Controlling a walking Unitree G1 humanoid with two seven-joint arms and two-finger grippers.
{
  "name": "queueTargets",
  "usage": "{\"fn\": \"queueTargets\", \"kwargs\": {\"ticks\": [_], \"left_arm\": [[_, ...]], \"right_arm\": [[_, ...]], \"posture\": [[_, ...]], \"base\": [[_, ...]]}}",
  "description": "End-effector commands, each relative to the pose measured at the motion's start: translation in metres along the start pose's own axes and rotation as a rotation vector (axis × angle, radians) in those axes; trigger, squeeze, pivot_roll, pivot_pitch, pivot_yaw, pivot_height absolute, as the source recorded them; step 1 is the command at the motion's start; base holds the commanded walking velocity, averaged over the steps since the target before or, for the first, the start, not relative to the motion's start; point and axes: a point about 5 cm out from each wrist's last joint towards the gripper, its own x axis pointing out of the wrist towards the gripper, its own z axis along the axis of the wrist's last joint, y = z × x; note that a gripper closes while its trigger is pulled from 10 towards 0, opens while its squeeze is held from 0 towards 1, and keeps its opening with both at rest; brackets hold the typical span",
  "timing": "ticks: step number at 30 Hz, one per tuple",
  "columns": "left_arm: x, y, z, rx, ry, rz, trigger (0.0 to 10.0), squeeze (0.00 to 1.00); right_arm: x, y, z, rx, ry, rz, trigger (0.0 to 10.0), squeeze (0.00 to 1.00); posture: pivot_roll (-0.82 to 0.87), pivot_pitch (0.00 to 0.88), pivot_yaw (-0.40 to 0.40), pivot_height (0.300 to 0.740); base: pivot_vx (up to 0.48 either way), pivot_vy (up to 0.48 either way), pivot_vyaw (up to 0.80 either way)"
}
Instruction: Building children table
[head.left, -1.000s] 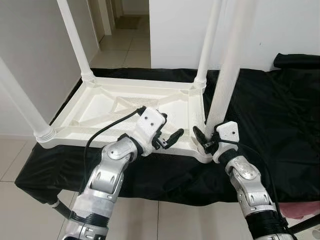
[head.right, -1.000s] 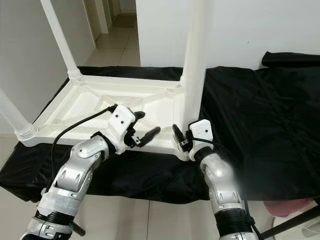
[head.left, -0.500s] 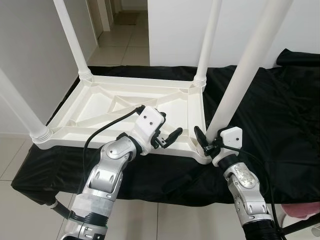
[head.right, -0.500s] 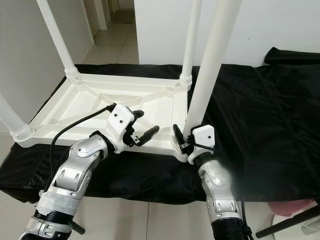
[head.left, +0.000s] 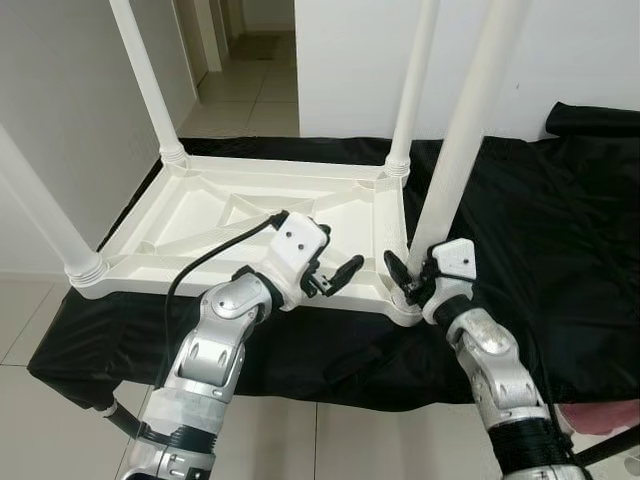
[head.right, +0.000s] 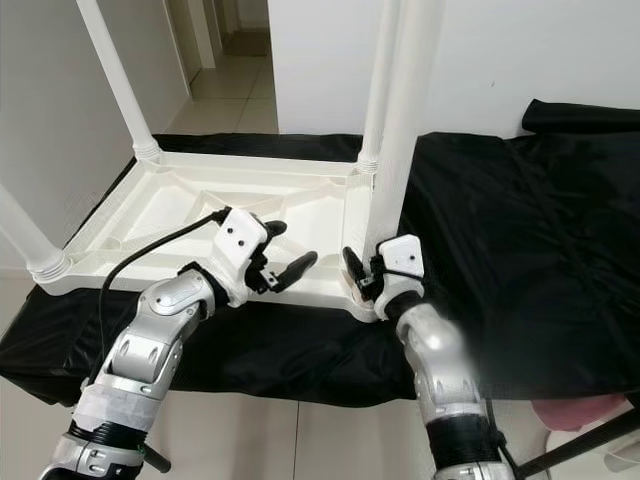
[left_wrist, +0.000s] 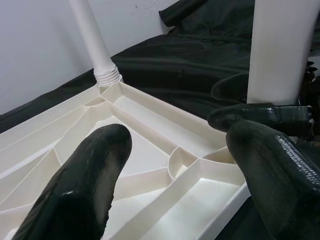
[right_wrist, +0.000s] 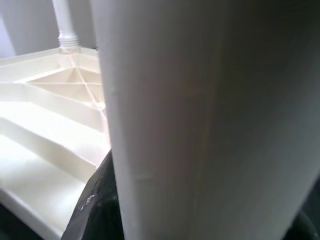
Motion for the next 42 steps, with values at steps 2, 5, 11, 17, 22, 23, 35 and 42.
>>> {"fn": "queueTargets", "kwargs": {"ticks": [2,5,11,17,22,23,35,42], "left_arm": [[-0.001,0.01,-0.002,0.012,0.015,0.132,10.0,0.0],[-0.001,0.009,-0.001,0.009,0.015,0.136,10.0,0.0],[-0.002,0.009,-0.002,0.009,0.017,0.138,10.0,0.0],[-0.001,0.008,-0.002,0.011,0.017,0.131,10.0,0.0],[0.0,0.006,-0.001,0.014,0.015,0.126,10.0,0.0],[0.0,0.006,-0.001,0.01,0.014,0.121,10.0,0.0],[-0.002,0.002,0.007,-0.138,-0.049,0.0,10.0,1.0],[-0.003,-0.007,0.024,-0.162,-0.104,-0.156,10.0,0.0]], "right_arm": [[0.0,0.005,-0.019,0.03,0.113,0.041,10.0,0.0],[0.003,0.004,-0.018,0.029,0.123,0.049,10.0,0.0],[0.005,0.005,-0.02,0.062,0.147,0.052,10.0,0.0],[0.002,0.007,-0.019,0.029,0.123,0.037,10.0,0.0],[-0.002,0.01,-0.016,0.0,0.063,0.034,10.0,0.0],[-0.003,0.01,-0.014,0.015,0.054,0.029,10.0,0.0],[-0.01,-0.003,0.011,0.071,0.001,0.067,10.0,0.0],[-0.011,-0.013,0.029,0.054,-0.021,0.123,10.0,0.0]], "posture": [[-0.01,0.01,0.064,0.74],[-0.01,0.012,0.063,0.74],[-0.01,0.012,0.062,0.74],[-0.01,0.005,0.063,0.74],[-0.01,0.004,0.064,0.74],[-0.01,0.002,0.066,0.74],[-0.02,0.001,0.056,0.74],[-0.02,0.0,0.053,0.74]], "base": [[0.0,0.0,0.0],[0.0,0.0,0.0],[0.0,0.0,0.0],[0.0,0.0,0.0],[0.0,0.0,0.0],[0.0,0.0,0.0],[0.0,0.0,0.0],[0.0,0.0,0.0]]}}
